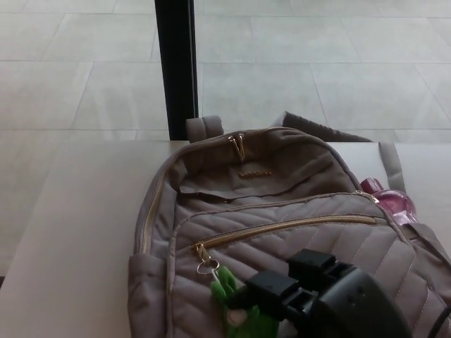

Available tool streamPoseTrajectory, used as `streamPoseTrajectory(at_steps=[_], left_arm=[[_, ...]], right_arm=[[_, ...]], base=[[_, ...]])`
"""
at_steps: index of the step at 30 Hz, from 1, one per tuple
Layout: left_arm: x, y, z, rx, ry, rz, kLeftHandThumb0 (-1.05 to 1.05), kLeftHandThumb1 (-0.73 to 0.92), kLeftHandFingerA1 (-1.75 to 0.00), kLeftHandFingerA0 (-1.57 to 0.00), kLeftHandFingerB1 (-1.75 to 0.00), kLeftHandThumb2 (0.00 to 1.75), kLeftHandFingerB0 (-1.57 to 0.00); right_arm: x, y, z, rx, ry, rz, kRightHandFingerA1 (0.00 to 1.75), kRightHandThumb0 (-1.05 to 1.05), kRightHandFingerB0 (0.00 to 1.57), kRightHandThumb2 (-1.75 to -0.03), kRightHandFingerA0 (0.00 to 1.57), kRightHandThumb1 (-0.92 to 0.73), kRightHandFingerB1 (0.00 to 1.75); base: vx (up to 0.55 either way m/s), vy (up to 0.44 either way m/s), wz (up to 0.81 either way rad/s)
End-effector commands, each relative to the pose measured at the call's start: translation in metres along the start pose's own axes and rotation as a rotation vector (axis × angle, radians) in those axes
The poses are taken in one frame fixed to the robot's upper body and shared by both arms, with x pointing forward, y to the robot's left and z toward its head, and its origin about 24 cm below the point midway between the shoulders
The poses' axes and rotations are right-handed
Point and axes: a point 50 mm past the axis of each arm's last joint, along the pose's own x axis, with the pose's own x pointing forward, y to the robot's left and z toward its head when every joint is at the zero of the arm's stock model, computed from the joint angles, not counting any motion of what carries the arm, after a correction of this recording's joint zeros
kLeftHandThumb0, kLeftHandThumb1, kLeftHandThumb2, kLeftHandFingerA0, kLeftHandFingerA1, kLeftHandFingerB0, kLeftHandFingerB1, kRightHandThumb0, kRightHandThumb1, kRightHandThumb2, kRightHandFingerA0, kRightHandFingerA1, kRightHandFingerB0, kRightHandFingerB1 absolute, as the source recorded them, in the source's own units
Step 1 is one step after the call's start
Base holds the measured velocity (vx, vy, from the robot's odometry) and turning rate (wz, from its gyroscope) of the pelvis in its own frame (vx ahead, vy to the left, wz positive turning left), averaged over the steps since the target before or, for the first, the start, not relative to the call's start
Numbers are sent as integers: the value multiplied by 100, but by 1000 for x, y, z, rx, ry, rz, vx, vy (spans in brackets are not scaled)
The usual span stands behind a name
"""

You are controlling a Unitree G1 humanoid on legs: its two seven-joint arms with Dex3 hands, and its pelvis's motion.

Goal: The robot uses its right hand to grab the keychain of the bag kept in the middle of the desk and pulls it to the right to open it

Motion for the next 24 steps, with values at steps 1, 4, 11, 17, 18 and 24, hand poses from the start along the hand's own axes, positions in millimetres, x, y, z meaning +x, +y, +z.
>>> streamPoseTrajectory(at_steps=[1, 4, 11, 17, 18, 24], left_arm=[[-1, 4, 1, -11, -12, -5, -63, 75, -62, -69, -45, 62, -59], [0, 4, 3, 5, -17, -9, -62, 76, -62, -69, -45, 63, -58], [0, 3, 2, 1, -11, -19, -66, 76, -61, -68, -45, 63, -58], [0, 2, 3, 27, -28, -52, -63, 77, -64, -66, -47, 63, -54], [-1, 2, 4, 24, -31, -59, -64, 77, -66, -66, -47, 63, -55], [-1, 2, 5, 46, -39, -69, -63, 78, -71, -67, -48, 63, -59]], right_arm=[[-9, 17, -14, 4, 83, 83, 137, -53, 91, -111, 132, -53, 104], [-7, 20, -12, 66, 70, 37, 174, -50, 87, -107, 125, -46, 115], [-8, 20, -15, 122, 78, 19, 148, -54, 96, -132, 139, -57, 118], [-12, 17, -25, 100, 125, 43, 175, -46, 92, -143, 120, -40, 152], [-12, 16, -27, 95, 130, 43, 175, -45, 91, -144, 122, -40, 156], [-16, 12, -40, 25, 143, 63, 175, -43, 91, -141, 118, -45, 175]], base=[[0, 0, 0], [0, 0, 0], [0, 0, 0], [0, 0, 0], [0, 0, 0], [0, 0, 0]])
